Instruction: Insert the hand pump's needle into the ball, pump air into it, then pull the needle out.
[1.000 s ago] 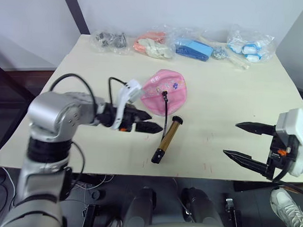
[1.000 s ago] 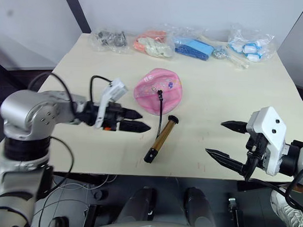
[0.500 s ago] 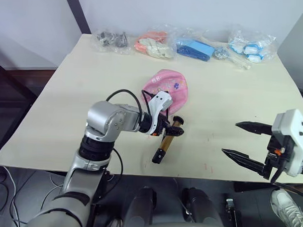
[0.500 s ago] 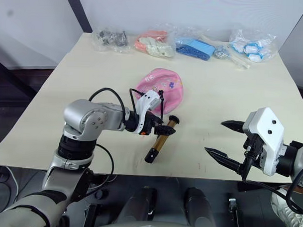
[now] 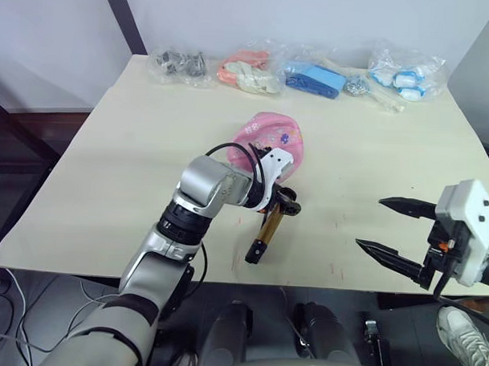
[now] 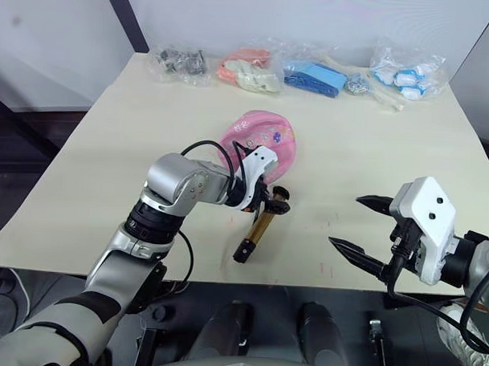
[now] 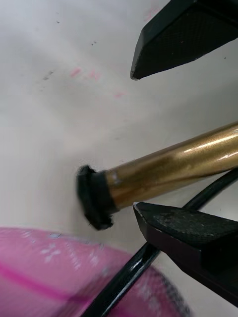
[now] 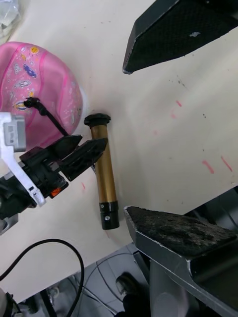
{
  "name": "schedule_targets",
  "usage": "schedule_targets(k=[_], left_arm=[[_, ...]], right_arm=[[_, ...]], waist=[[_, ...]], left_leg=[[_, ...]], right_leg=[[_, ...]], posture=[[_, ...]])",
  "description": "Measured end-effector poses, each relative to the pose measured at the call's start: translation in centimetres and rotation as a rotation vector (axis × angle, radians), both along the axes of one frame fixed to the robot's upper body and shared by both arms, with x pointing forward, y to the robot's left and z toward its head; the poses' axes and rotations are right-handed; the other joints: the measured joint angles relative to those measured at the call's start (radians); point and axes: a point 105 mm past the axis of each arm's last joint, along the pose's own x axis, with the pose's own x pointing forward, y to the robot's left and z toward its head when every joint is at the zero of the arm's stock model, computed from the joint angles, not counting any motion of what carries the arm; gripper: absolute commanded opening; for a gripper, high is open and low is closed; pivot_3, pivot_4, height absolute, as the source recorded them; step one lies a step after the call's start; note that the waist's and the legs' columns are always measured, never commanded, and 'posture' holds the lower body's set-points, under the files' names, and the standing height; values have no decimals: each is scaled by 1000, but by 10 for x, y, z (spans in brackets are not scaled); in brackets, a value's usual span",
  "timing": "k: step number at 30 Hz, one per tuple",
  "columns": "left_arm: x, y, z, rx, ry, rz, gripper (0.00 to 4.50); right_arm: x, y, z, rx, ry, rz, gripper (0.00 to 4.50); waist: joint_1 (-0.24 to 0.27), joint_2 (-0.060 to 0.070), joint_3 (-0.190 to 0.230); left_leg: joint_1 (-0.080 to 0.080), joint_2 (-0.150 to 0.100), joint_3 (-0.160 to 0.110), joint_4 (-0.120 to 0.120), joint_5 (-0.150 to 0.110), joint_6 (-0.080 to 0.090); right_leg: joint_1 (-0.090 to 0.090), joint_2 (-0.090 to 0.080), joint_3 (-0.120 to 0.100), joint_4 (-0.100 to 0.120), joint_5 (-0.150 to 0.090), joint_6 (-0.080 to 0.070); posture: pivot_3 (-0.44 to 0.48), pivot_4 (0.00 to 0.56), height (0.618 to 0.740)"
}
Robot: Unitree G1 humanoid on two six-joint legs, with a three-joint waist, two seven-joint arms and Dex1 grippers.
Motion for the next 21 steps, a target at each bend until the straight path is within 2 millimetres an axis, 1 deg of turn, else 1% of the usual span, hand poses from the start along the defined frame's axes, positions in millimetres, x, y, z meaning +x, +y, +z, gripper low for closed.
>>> schedule_targets(k=[9,21], left_arm=[[7,-8,-11,85,18,-5,4195],[19,-14,-22,164,49,-66,4195]], right_arm=[[-1,0,-2,-1,4,-1,4486],[-3,0,-5,-10,5,-14,4486]], waist=[[0,0,0],[-2,0,0]], left_leg=[[0,0,0,0,0,0],[0,0,1,0,0,0]], right_leg=[[0,0,0,0,0,0],[0,0,1,1,0,0]], posture=[[0,150,740],[0,150,740]])
